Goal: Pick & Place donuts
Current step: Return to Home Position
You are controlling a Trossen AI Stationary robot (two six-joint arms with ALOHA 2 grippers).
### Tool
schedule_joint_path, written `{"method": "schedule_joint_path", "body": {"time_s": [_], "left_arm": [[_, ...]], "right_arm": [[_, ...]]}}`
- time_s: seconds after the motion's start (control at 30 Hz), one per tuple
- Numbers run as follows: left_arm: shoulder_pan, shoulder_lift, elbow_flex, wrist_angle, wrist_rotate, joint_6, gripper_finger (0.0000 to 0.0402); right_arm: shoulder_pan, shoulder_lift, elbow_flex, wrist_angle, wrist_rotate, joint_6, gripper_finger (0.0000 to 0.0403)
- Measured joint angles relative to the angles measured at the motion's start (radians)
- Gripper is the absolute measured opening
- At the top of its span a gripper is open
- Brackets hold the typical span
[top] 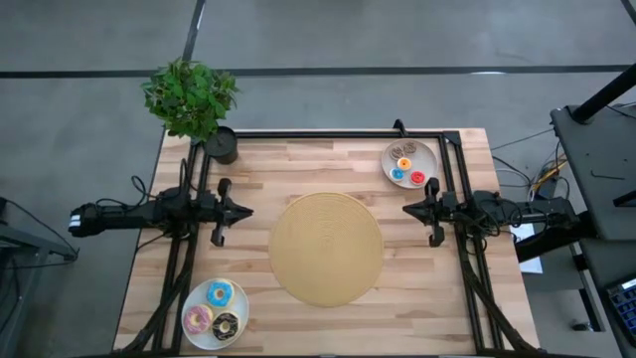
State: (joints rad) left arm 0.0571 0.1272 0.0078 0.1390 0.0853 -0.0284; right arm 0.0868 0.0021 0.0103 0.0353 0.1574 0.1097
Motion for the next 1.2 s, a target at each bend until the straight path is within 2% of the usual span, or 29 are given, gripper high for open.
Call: {"method": "schedule_joint_path", "body": {"time_s": [0.3,0.67,1.2], "left_arm": [[0.000,0.000,-0.001,0.000,0.000,0.034,0.0000],[0.000,0.000,0.002,0.000,-0.009,-0.077,0.0000],[0.000,0.002,0.002,-0.013,-0.008,-0.084,0.0000]], "right_arm": [[0.000,0.004,0.000,-0.001,0.000,0.003,0.0009],[0.000,0.007,0.000,-0.002,0.000,0.003,0.0008],[0.000,0.008,-0.001,-0.002,0.000,0.002,0.0009]]}}
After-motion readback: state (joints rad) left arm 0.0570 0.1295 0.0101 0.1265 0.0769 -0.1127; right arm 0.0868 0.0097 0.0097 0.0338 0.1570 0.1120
